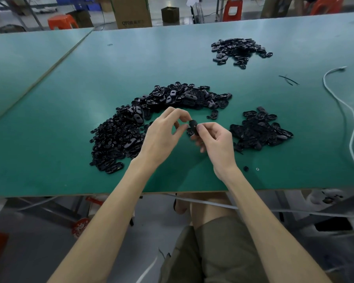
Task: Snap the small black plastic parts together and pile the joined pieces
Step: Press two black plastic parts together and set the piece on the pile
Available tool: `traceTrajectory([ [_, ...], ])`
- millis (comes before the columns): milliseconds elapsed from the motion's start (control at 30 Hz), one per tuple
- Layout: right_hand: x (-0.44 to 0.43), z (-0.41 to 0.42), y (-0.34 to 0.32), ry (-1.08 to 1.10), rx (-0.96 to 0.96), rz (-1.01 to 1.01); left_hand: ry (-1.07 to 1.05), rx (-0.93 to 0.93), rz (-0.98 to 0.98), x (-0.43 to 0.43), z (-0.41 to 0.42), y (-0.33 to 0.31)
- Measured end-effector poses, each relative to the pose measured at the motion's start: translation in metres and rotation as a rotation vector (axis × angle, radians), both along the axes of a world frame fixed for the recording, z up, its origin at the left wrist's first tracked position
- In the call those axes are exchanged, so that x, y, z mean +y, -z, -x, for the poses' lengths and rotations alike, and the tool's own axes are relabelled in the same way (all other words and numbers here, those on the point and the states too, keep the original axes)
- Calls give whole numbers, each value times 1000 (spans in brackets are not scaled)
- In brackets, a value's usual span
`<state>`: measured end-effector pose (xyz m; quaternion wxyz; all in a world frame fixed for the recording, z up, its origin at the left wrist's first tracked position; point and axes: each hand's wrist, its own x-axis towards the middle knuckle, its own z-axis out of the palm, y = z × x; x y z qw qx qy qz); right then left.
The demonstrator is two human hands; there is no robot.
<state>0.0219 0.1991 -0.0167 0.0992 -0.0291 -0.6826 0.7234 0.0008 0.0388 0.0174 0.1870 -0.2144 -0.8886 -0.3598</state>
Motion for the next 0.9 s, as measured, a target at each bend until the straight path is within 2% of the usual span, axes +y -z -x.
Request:
traceTrajectory([
  [67,1,0,0,33,2,54,-98,-34,41,-3,2,0],
  [167,1,1,1,61,4,77,-325,-224,112,-13,8,-1],
  [267,1,1,1,58,-1,71,-508,-253,333,-28,10,-4],
  [333,2,1,1,58,-6,61,-569,-280,473,-33,11,-7],
  [433,1,1,1,52,-9,53,-590,-392,566,-39,14,-8],
  [667,2,1,0,42,-7,66,-567,-331,505,-38,18,-3],
  [900,2,1,0,41,-2,33,-478,-243,283,-29,13,-8],
])
